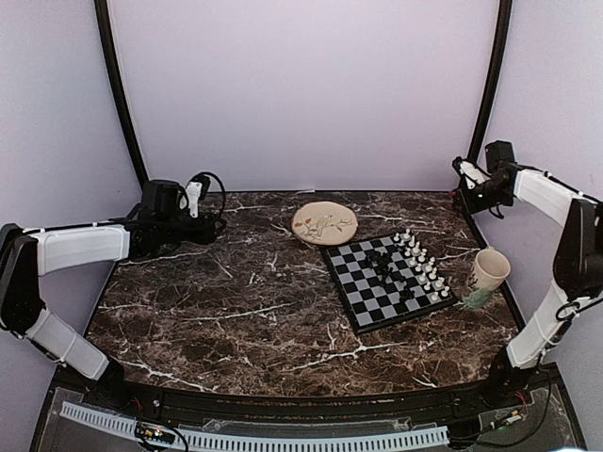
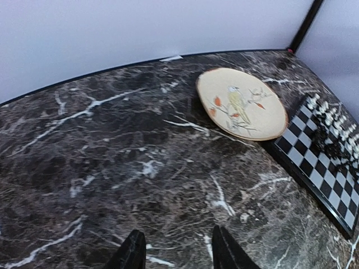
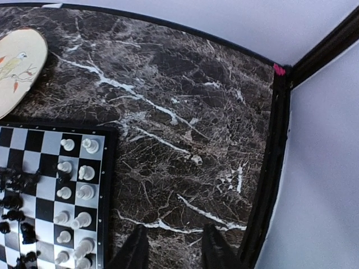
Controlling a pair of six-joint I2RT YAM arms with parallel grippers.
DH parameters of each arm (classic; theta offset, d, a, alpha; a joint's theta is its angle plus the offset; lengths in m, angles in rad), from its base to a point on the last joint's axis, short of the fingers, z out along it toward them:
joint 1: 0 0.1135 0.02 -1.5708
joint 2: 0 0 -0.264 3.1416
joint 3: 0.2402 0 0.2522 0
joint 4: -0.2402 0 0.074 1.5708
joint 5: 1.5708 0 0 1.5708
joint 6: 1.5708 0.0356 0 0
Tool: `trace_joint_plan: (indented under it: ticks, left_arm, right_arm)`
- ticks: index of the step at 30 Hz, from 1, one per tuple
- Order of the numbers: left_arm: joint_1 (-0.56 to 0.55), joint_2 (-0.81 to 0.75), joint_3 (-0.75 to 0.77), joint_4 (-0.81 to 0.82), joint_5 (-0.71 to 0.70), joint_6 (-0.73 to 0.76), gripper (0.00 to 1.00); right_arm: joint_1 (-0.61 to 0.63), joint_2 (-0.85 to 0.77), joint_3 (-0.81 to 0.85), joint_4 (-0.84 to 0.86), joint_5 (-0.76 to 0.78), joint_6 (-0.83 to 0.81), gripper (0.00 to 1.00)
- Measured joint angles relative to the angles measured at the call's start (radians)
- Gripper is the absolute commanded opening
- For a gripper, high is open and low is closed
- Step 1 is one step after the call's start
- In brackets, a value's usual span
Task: Set up the chess pieces on the board
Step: Move the chessboard to the center of the board.
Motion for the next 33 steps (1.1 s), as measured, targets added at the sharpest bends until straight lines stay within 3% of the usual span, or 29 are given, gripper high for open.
trace_joint_plan:
  ticks: [5,8,18,33]
  left_arm:
    - [-0.108,0.079,0.031,-0.006,0.072,-0.031,0.1]
    - [-0.163,0.122,0.045,-0.003,0.111,-0.059,0.02]
    - [-0.312,0.252,0.069,0.019,0.218,-0.125,0.0]
    - [-0.332,0.277,0.074,0.081,0.254,-0.179,0.0]
  right_arm:
    - [0.033,0.198,0.12,-0.092,0.082,-0.12,0.07]
    - [0.045,0.301,0.183,-0.143,0.114,-0.175,0.01]
    - [0.069,0.564,0.393,-0.323,0.151,-0.257,0.0]
    - [0.12,0.605,0.41,-0.434,0.124,-0.277,0.0]
